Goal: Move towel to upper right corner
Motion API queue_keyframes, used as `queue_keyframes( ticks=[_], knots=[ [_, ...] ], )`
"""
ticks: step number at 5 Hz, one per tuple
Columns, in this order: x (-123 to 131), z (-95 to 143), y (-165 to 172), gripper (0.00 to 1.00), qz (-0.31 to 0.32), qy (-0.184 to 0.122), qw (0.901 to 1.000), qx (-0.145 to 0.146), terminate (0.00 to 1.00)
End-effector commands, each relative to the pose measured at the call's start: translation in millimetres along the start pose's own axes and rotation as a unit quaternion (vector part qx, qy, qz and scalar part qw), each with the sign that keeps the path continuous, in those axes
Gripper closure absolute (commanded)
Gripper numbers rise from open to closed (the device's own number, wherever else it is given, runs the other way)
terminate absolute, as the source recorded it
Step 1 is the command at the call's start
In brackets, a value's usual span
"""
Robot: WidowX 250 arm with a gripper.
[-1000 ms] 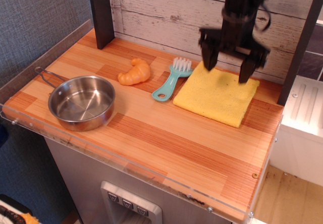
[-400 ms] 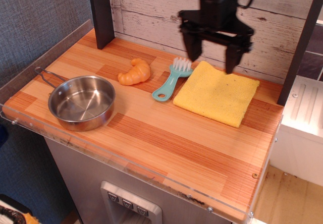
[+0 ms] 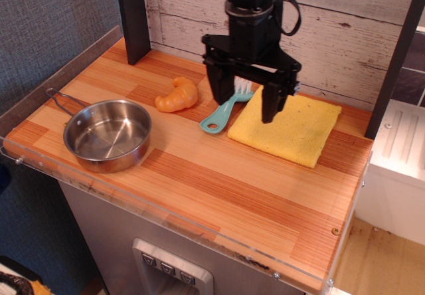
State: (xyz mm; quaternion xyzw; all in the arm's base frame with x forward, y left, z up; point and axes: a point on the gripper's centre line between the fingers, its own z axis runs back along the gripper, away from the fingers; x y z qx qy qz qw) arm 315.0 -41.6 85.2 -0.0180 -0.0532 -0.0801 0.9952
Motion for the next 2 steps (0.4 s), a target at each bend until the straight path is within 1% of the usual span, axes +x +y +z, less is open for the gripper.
queue_keyframes(
  ticks=[1, 2],
  knots=[
    [-9.5, 20.3, 9.9, 0.00, -0.031, -0.022, 0.9992, 0.013, 0.00],
    [-9.5, 20.3, 9.9, 0.00, -0.031, -0.022, 0.9992, 0.013, 1.00]
  ],
)
